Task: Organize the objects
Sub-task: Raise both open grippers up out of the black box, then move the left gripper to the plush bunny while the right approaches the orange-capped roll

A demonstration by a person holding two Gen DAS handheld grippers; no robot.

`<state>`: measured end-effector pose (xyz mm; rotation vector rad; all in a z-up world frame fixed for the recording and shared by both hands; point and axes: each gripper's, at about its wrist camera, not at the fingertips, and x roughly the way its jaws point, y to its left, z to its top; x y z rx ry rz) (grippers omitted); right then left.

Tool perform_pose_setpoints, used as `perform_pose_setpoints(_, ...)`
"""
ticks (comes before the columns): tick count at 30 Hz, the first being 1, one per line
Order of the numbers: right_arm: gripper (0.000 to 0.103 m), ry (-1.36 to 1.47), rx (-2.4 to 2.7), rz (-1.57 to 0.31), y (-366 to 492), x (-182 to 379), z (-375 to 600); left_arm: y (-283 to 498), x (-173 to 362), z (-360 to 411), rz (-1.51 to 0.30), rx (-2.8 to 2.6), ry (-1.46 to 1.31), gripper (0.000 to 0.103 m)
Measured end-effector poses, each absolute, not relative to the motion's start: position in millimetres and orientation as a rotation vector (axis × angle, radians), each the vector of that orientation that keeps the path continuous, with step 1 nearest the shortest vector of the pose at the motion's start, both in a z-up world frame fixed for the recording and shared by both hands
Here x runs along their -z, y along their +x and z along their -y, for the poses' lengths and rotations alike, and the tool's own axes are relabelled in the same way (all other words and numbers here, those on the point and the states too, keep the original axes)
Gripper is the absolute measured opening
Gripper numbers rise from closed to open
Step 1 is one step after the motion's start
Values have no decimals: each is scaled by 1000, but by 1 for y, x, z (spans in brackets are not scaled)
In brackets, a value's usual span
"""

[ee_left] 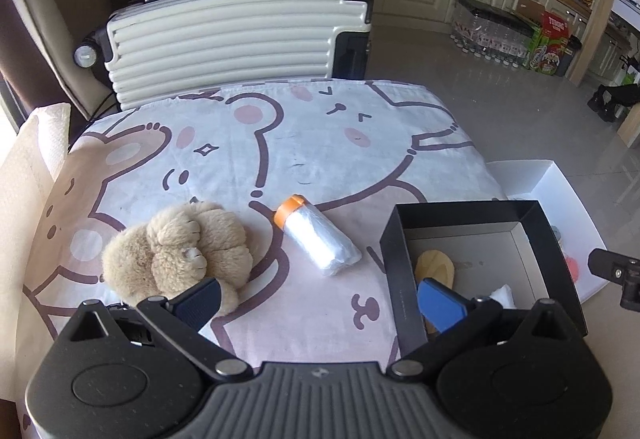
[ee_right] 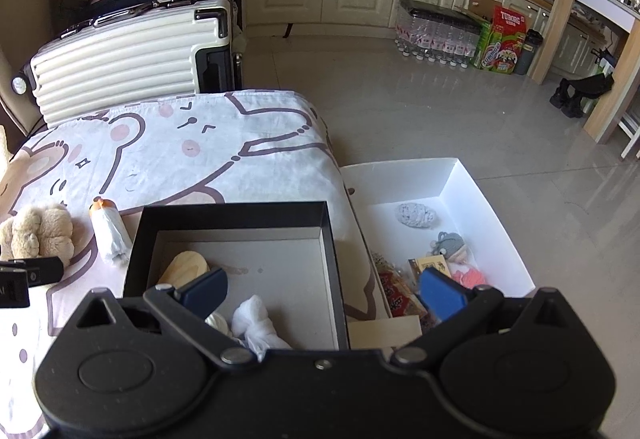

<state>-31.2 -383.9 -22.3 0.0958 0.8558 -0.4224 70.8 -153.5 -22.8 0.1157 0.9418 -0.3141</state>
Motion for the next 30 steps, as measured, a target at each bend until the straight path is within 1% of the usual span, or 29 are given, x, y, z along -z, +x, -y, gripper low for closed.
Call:
perform_pose_setpoints(5,103,75,403,-839,-16,12,373,78,21,132,-942,258,74,103)
perform_pose_setpoints(11,103,49,340,-839,8,9,348,85,19,110,-921,203,86,103)
perform_pose_setpoints(22,103,33,202,-836,48,24,288,97,20,52,-882,123,60,103)
perform_pose_setpoints(30,103,2,125,-816,66,32,258,106,29,27,-885,98,38,103)
